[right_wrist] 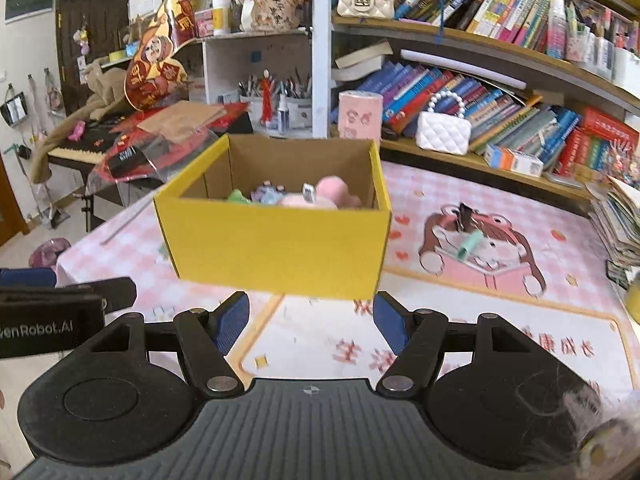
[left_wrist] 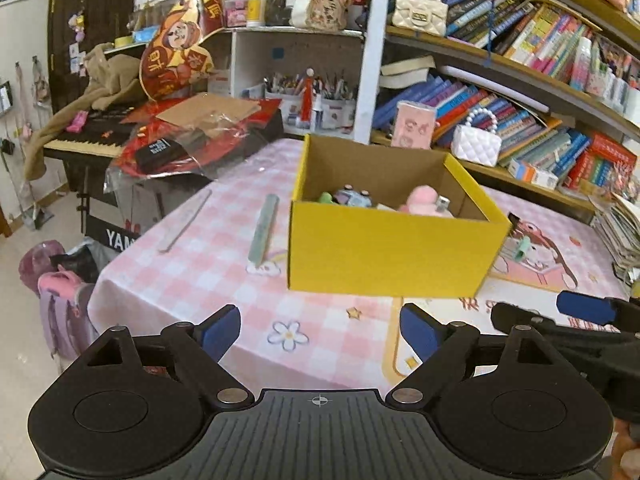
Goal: Organize objects
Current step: 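Withdraw both grippers from the box toward the mint-green item and black clip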
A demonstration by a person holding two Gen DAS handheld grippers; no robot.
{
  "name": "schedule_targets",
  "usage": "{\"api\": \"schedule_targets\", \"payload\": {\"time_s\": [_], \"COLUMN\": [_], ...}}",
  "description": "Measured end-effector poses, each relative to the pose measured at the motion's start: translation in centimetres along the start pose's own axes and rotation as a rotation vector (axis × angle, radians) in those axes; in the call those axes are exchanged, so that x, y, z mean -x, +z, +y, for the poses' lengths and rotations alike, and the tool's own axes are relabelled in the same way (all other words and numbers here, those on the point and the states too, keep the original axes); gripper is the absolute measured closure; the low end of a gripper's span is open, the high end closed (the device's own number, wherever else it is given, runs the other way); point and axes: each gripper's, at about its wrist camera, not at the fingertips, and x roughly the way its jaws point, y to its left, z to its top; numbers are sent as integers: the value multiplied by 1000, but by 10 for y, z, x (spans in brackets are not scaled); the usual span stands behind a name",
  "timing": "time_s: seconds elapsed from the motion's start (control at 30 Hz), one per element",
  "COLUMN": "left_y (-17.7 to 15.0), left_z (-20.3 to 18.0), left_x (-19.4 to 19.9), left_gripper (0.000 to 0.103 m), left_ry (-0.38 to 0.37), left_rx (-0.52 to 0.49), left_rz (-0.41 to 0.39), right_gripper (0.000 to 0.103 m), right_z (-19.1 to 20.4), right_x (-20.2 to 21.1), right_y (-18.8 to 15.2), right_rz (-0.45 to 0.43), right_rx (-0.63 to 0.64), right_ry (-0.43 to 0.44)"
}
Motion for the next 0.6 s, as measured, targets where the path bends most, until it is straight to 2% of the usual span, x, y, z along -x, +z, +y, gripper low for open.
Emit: {"api": "schedule_targets", "payload": {"time_s": [0.3,0.6], "left_y": [-15,-20], "left_z": [-22,-66], "left_x": [-1,-14], "left_gripper": [14,14], "left_ry": [-70,-176], "left_rx": [-77,-157], "left_rz": [49,88], "right_gripper": [36,36], "right_z": [-13,-57], "right_x": [17,26], "right_y": [-29,-44], "right_rz": [35,66], "right_rx": [-32,-109], "right_ry": [-96,-222]}}
